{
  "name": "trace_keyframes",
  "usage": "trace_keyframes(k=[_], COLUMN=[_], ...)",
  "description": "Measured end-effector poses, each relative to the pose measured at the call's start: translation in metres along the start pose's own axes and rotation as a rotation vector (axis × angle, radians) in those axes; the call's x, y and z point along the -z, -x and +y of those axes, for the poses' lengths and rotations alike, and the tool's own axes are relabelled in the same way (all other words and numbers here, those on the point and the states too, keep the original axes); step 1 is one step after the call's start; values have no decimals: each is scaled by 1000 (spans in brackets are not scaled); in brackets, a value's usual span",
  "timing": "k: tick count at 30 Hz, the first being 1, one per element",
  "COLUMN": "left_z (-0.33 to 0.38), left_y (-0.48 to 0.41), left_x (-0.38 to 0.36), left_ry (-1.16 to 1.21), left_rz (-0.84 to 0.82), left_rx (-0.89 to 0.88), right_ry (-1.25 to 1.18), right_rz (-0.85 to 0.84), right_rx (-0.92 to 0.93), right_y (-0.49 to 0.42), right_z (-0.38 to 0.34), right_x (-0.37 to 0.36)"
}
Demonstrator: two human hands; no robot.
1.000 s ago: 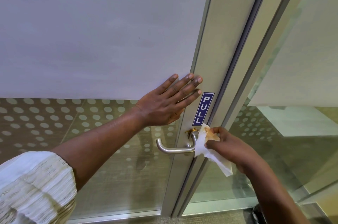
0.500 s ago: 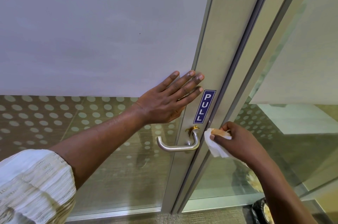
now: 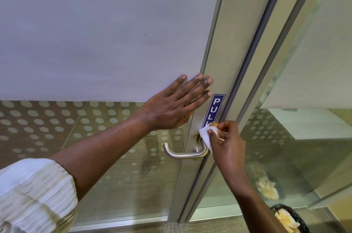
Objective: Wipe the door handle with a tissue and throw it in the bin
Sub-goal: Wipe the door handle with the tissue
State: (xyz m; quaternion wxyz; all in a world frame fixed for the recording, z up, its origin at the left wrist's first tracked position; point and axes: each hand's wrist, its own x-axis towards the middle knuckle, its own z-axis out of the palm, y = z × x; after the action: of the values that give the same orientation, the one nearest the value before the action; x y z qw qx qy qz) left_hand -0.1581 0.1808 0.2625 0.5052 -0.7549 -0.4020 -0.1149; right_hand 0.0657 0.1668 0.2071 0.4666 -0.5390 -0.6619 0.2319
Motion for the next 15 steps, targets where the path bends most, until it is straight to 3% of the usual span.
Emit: trace_keyframes(k=[4, 11, 13, 15], left_z=[1, -1, 0, 0], left_y=[0, 0, 0, 0], left_x=[0, 0, 0, 0], left_ry=[3, 0, 3, -2], left_rz=[10, 17, 22, 22], left_rx=[0, 0, 0, -2], right_ry=[170, 540, 542, 512], right_rz=[-32, -383, -398, -351], right_rx=[312, 680, 717, 606], right_y=[13, 6, 3, 2], right_z=[20, 36, 40, 45], right_x=[-19, -22, -17, -11])
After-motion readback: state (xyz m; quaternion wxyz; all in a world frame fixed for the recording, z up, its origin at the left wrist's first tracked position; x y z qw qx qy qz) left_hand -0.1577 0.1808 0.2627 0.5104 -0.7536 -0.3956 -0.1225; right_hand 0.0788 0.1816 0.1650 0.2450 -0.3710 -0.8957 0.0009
